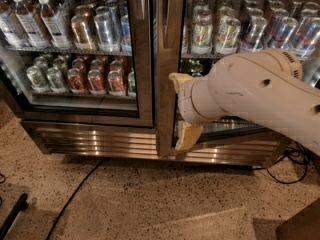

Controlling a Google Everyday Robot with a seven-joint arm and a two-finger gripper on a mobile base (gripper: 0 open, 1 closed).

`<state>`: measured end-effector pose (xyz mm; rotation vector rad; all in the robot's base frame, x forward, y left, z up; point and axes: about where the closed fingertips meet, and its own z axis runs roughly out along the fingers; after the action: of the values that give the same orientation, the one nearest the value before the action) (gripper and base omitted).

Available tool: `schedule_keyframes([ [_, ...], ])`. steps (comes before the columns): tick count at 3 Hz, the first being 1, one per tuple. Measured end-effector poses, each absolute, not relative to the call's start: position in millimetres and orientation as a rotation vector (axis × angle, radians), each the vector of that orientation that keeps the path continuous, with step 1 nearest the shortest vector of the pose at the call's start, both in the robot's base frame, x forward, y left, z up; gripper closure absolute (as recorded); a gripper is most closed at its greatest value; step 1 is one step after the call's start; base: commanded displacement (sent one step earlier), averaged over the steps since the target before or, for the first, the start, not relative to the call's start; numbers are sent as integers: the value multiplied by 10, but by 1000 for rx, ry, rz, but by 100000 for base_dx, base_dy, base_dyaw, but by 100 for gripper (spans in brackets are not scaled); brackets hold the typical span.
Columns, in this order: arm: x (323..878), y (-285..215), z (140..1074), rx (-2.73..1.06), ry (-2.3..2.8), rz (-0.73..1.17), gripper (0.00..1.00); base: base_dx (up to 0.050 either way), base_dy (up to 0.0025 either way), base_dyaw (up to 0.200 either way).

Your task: Open right fridge door

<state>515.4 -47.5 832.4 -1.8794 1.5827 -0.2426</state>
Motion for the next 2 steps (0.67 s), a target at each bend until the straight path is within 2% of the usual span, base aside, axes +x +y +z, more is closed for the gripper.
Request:
schedule_keyframes([
  [2,5134,-305,8131,-1964,1572,-229,0,0,0,0],
])
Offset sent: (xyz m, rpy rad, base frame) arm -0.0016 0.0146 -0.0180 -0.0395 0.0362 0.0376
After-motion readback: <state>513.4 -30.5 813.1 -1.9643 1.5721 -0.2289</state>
